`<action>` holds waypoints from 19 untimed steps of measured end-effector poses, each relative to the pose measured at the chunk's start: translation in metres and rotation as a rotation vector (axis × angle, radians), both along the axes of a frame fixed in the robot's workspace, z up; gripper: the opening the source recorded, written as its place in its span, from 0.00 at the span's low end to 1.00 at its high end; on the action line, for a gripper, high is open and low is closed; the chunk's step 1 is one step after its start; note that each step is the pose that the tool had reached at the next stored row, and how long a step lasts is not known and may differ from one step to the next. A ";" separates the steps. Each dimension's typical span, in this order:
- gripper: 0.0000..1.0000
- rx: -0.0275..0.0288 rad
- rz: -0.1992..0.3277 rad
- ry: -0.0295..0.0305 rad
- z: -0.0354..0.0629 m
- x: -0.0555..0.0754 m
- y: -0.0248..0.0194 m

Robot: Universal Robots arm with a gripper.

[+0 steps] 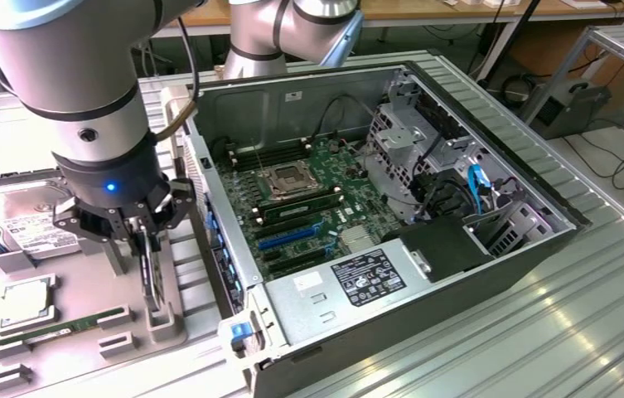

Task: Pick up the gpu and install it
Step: 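Pick up the gpu and move the gpu toward the slot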

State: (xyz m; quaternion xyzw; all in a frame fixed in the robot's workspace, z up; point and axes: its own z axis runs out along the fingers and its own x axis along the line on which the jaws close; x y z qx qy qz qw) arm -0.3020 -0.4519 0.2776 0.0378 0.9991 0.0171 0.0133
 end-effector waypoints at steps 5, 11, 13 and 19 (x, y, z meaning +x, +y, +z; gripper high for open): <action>0.26 0.0000 0.000 0.0001 0.0038 0.000 0.0000; 0.26 0.0000 0.000 0.0000 0.0072 0.000 0.0000; 0.26 0.0000 0.000 0.0000 0.0083 0.000 0.0000; 0.26 -0.0001 0.000 0.0000 0.0128 0.000 0.0000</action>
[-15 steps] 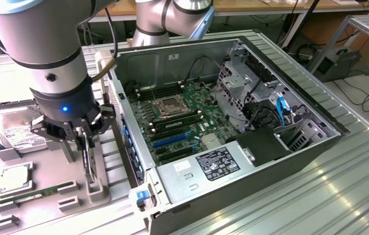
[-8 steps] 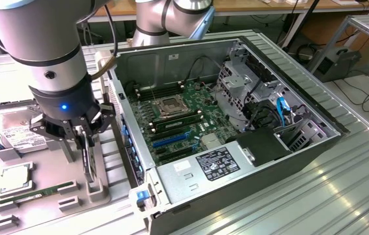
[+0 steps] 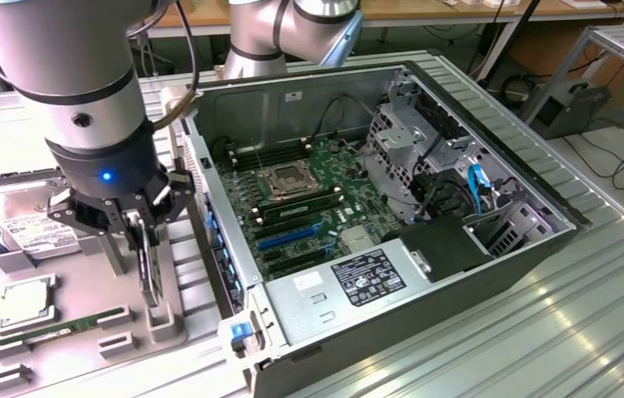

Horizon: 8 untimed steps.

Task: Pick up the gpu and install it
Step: 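Pick up the gpu and move the gpu toward the slot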

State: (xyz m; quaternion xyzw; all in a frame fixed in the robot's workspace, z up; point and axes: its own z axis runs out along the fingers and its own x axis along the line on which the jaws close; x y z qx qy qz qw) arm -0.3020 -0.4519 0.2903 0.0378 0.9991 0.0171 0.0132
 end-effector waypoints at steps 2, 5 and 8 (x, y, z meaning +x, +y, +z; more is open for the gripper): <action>0.26 0.0000 0.000 -0.0001 0.0011 0.000 0.0000; 0.26 0.0001 0.000 0.0000 0.0030 0.000 0.0000; 0.26 0.0001 0.000 0.0000 0.0049 0.000 0.0000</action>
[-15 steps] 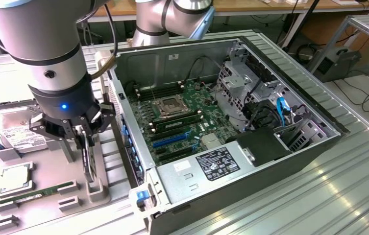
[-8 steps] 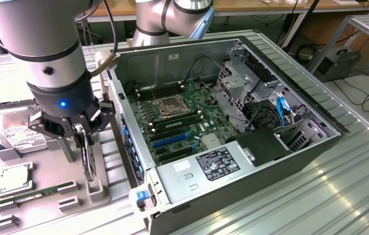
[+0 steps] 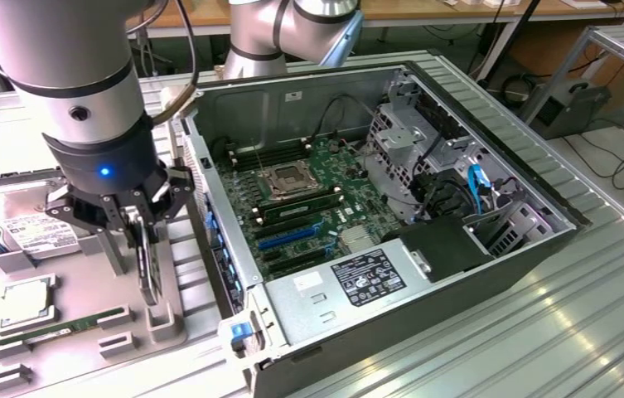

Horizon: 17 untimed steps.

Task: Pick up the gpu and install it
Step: 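Pick up the gpu and move the gpu toward the slot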

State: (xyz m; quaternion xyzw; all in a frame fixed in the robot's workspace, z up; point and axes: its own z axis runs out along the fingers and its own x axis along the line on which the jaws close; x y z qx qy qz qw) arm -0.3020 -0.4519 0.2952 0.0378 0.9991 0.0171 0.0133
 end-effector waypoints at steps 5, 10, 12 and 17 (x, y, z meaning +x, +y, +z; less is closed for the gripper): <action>0.26 0.0000 0.000 0.0000 0.0034 0.000 0.0000; 0.26 0.0000 0.000 0.0000 0.0064 0.000 0.0000; 0.26 0.0000 0.000 0.0000 0.0077 0.000 0.0000; 0.26 0.0000 0.000 0.0000 0.0109 0.000 0.0000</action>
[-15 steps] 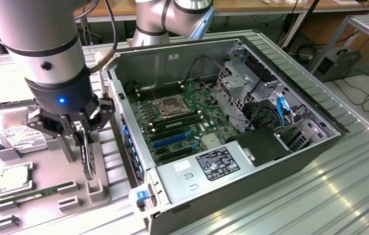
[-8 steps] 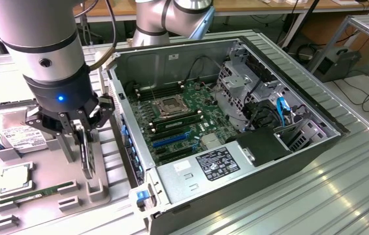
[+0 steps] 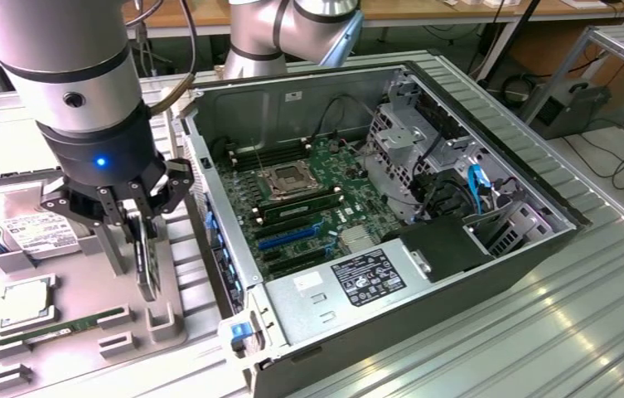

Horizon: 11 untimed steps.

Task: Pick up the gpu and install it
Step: 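Pick up the gpu and move the gpu toward the slot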

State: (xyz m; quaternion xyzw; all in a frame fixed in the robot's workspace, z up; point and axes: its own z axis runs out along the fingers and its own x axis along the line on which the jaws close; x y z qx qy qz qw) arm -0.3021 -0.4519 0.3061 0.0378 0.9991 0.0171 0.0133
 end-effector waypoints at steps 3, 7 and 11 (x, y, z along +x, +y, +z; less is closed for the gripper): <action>0.26 0.0000 0.000 0.0000 0.0017 0.000 0.0000; 0.26 0.0000 0.000 0.0000 0.0044 0.000 0.0000; 0.26 0.0001 0.000 0.0000 0.0085 0.000 0.0000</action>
